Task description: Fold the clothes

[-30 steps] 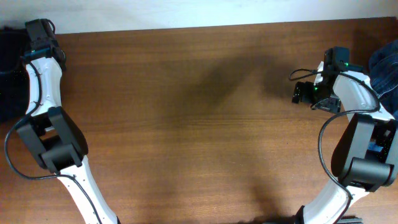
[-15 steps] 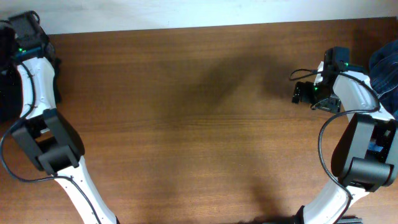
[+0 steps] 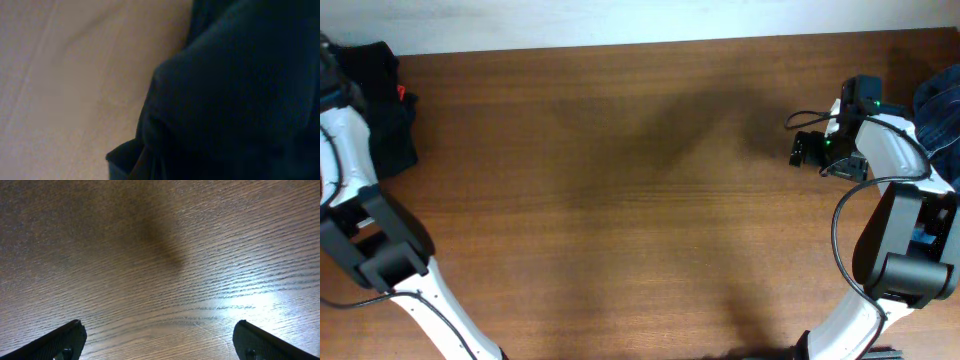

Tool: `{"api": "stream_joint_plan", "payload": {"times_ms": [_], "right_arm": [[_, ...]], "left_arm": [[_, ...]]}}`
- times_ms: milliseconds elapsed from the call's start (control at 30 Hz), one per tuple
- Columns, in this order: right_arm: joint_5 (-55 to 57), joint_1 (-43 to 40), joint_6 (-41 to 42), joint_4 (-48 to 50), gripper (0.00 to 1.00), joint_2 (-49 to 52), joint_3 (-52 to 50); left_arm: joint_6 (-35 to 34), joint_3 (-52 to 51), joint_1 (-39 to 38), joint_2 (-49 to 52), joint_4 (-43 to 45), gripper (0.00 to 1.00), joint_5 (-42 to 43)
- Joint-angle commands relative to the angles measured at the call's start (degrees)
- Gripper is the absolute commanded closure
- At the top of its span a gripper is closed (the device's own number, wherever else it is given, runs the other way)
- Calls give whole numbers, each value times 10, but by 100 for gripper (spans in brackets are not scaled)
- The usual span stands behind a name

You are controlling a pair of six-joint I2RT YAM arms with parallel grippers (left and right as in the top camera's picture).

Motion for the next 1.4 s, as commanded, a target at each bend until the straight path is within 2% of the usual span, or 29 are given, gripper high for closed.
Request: {"api": "stream_joint_plan", "payload": {"times_ms": [0,33,67,133,167,300,367,567,667,767,1133,1367], "right_arm": [[-3,-2,4,0,1,-11,8],[-3,-2,4,0,1,-11,8],[-3,-2,4,0,1,-11,8],[-3,-2,4,0,1,-11,8],[-3,-2,4,0,1,-11,8],[-3,-2,4,0,1,-11,8],[-3,-2,4,0,1,-11,8],[-3,-2,4,0,1,-11,8],[-3,-2,4,0,1,-11,8],[-3,-2,4,0,1,-11,8],[-3,-2,4,0,1,-11,8],[-3,-2,4,0,1,-11,8]], "left_arm": [[-5,12,28,6,-1,100,29],[-11,12,35,6,-2,99,36],[-11,12,41,6,-5,92,51],[-11,12,47,6,-8,52,62],[-11,12,49,6,-8,39,62],[-16,14,49,6,-6,14,61],[-47,24,45,6,-7,4,52],[-165,103,14,-14,-78,1,51],[-186,144,2,-29,-140,1,124],[-206,170,-7,-34,-230,1,191],[-418,159,-6,-33,-525,0,198],[-425,126,-2,-33,-512,1,213]]}}
